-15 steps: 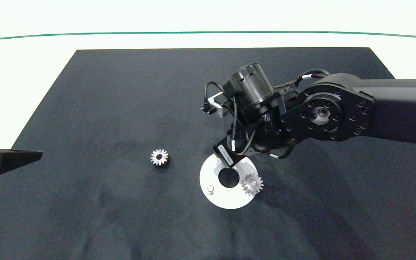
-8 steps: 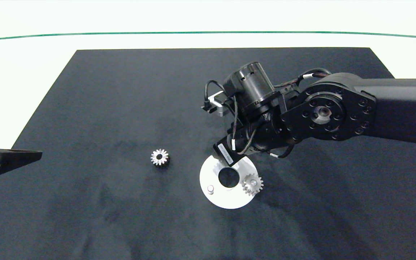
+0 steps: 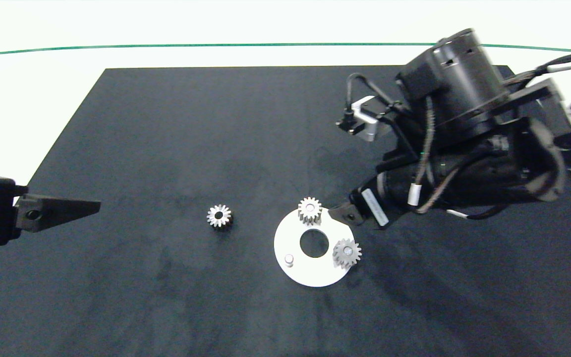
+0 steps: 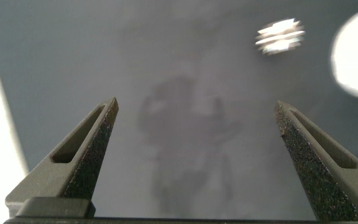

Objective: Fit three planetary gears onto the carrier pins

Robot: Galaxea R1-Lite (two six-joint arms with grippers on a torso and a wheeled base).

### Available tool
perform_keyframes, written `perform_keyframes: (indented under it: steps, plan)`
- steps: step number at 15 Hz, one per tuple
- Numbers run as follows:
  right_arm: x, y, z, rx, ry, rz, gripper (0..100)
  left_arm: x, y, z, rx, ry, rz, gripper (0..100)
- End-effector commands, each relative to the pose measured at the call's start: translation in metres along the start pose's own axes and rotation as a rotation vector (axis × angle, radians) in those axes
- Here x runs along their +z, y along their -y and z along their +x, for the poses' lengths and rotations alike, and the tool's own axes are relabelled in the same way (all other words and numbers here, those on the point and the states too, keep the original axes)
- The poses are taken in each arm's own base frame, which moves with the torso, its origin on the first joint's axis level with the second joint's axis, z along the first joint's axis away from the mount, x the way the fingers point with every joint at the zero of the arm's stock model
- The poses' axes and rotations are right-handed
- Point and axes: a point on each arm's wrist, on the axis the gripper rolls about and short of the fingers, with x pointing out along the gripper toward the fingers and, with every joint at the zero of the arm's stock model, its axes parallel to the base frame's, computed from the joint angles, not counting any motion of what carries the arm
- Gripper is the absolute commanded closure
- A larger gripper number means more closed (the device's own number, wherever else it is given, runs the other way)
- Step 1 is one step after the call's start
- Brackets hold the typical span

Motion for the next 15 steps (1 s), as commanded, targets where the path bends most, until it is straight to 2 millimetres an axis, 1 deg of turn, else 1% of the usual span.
perform_keyframes:
  steps: [1,2,3,4,5,6,7,8,9,10,13,15]
  plan:
    - [-0.065,0.032,-0.106,-0.042,0.109,0.051,0,0.013,0.031,0.012,-0.174,0.083,0.048,0]
    - [-0.081,0.036,-0.124,-0.050,0.148,0.063,0,0.016,0.043,0.021,-0.215,0.077,0.087,0]
    - [-0.088,0.038,-0.133,-0.054,0.171,0.072,0,0.017,0.049,0.025,-0.234,0.070,0.104,0]
    - [-0.104,0.045,-0.160,-0.065,0.240,0.095,0,0.019,0.067,0.050,-0.251,0.028,0.142,0]
    - [-0.112,0.047,-0.172,-0.068,0.273,0.104,0,0.020,0.077,0.073,-0.232,0.001,0.176,0]
    - [-0.118,0.049,-0.178,-0.068,0.291,0.107,0,0.020,0.083,0.090,-0.203,-0.018,0.224,0]
    - [-0.118,0.050,-0.183,-0.069,0.309,0.108,0,0.019,0.087,0.104,-0.193,-0.031,0.271,0]
    - [-0.118,0.050,-0.183,-0.069,0.312,0.108,0,0.020,0.088,0.106,-0.194,-0.033,0.284,0]
    - [-0.118,0.050,-0.183,-0.068,0.312,0.108,0,0.022,0.092,0.118,-0.192,-0.045,0.336,0]
    - [-0.120,0.048,-0.179,-0.070,0.291,0.098,0,0.023,0.097,0.132,-0.192,-0.064,0.379,0]
    - [-0.120,0.049,-0.183,-0.071,0.320,0.099,0,0.025,0.104,0.151,-0.193,-0.087,0.418,0]
    - [-0.121,0.050,-0.186,-0.064,0.339,0.098,0,0.025,0.103,0.161,-0.182,-0.105,0.416,0]
